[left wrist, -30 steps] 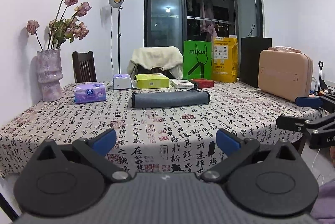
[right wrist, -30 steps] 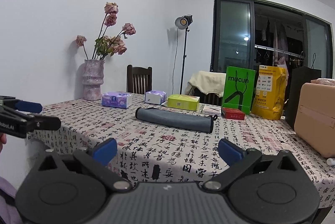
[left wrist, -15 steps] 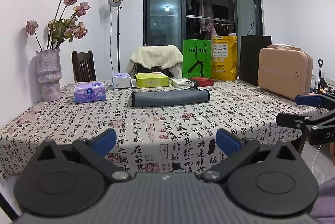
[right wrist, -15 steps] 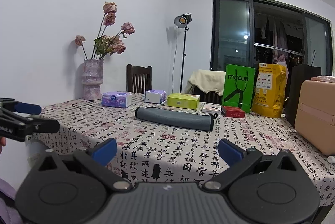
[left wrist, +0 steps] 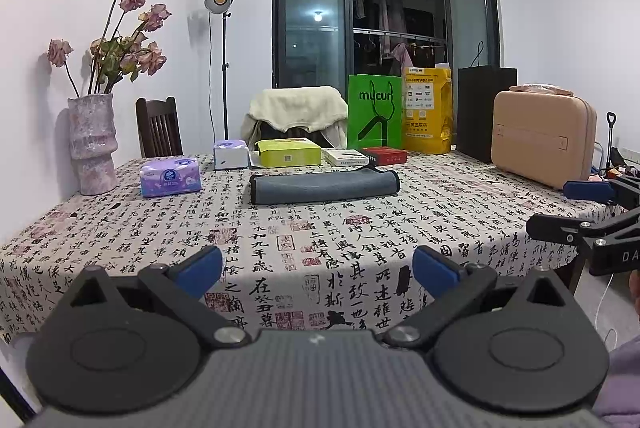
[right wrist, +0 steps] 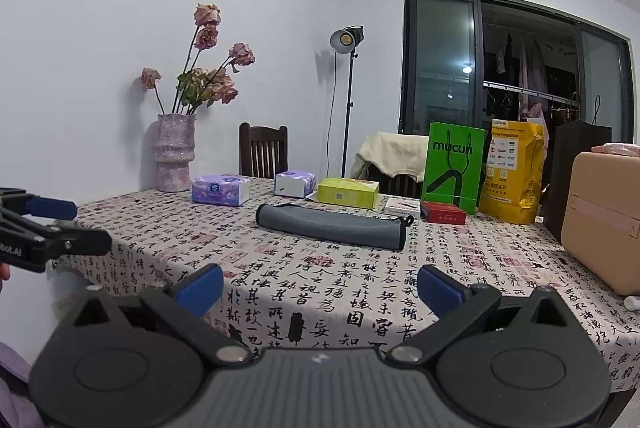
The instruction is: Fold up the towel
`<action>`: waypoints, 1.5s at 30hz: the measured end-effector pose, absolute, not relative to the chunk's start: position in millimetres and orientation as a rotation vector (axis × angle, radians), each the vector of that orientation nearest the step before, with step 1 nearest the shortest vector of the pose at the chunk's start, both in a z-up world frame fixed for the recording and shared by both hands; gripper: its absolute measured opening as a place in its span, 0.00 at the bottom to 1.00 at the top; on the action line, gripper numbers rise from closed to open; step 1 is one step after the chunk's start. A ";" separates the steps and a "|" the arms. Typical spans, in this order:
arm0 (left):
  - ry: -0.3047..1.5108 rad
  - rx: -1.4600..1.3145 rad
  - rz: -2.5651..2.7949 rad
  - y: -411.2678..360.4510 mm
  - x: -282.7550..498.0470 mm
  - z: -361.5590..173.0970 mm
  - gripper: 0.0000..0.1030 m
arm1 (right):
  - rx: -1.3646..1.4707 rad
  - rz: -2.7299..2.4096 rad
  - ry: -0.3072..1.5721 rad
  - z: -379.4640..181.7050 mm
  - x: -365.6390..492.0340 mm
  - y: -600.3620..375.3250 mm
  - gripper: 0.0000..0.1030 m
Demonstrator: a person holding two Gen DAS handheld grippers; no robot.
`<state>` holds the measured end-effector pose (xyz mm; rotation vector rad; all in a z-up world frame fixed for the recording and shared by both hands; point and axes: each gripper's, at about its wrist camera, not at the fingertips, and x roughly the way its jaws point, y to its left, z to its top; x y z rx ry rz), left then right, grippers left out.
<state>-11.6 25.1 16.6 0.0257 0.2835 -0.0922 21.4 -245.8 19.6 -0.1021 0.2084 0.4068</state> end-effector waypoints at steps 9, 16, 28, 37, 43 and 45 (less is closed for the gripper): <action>0.288 0.027 -0.096 26.0 -10.8 17.0 1.00 | -0.098 0.400 0.210 19.2 21.3 -246.3 1.00; 0.289 0.026 -0.097 26.1 -11.2 16.1 1.00 | -0.094 0.399 0.217 18.8 22.3 -245.7 1.00; 0.291 0.027 -0.103 26.0 -11.4 16.3 1.00 | -0.097 0.396 0.215 18.0 22.1 -244.9 1.00; 0.293 0.028 -0.104 26.5 -10.4 15.9 1.00 | -0.096 0.393 0.219 16.6 22.7 -247.3 1.00; 0.294 0.028 -0.104 26.5 -10.5 15.8 1.00 | -0.092 0.388 0.222 17.3 22.7 -247.3 1.00; 0.294 0.028 -0.104 26.5 -10.5 15.8 1.00 | -0.088 0.388 0.224 17.7 23.7 -247.3 1.00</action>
